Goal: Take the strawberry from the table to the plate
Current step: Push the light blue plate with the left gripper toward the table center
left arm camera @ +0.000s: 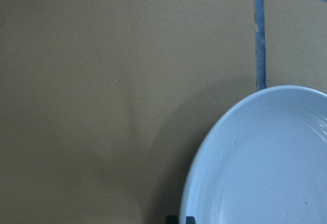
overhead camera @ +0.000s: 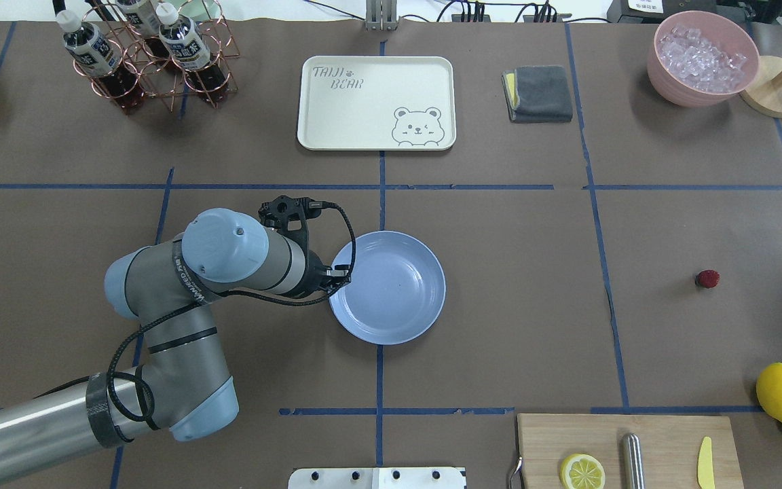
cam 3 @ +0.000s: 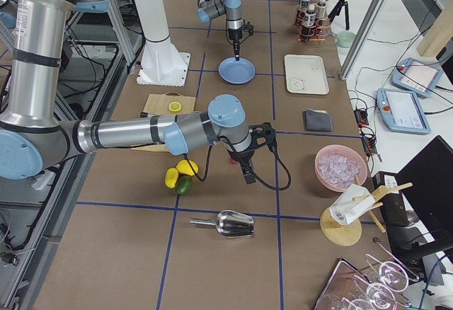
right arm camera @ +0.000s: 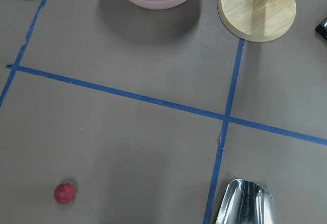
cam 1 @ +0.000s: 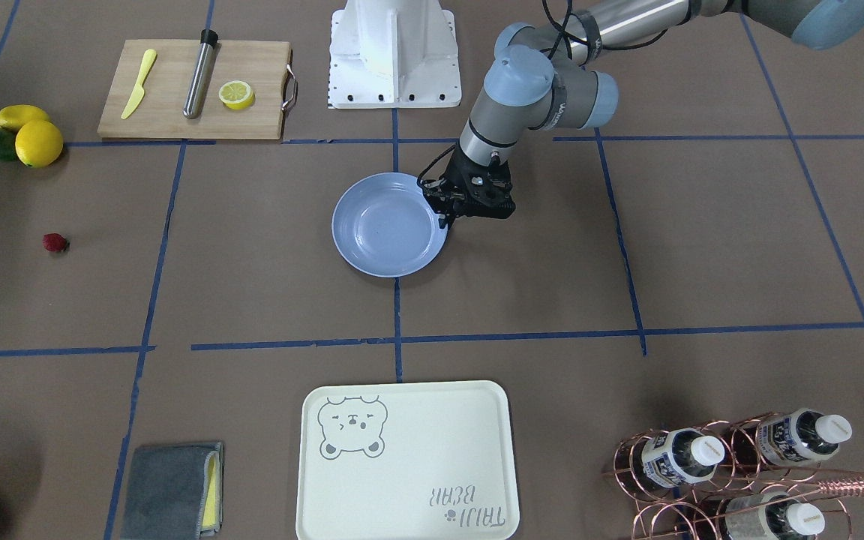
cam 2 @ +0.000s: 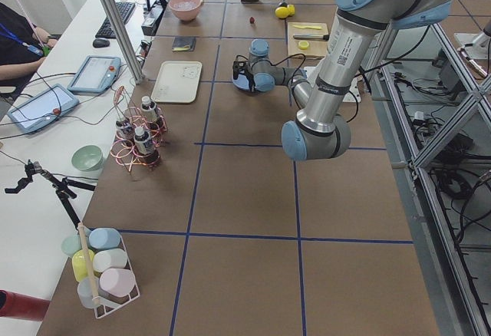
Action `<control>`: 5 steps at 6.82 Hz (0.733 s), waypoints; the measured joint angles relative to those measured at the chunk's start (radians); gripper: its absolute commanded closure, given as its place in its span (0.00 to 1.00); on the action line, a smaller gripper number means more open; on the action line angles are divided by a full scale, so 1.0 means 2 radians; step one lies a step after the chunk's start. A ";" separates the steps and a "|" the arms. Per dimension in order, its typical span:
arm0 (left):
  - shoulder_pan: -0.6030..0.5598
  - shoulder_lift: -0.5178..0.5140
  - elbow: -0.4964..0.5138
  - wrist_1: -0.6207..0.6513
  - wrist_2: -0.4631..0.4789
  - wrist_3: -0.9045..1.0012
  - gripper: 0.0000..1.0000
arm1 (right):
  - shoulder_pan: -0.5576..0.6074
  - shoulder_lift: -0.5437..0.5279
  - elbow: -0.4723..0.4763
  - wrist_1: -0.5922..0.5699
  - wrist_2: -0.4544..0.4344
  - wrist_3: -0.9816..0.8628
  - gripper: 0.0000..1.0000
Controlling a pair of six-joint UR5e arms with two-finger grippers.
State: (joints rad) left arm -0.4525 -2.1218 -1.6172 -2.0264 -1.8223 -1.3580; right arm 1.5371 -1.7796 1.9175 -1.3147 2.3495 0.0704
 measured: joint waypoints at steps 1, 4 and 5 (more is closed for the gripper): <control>0.000 0.001 0.000 0.000 0.000 0.000 0.26 | 0.000 0.000 0.000 0.000 0.000 0.000 0.00; -0.017 0.010 -0.011 0.003 -0.003 0.028 0.00 | 0.000 0.000 0.000 0.000 0.000 0.001 0.00; -0.045 0.031 -0.037 0.018 -0.019 0.081 0.00 | 0.000 0.001 0.000 0.000 0.000 0.002 0.00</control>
State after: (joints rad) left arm -0.5433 -2.0590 -1.6905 -1.9898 -1.8607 -1.1952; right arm 1.5365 -1.7768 1.9177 -1.3145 2.3501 0.0737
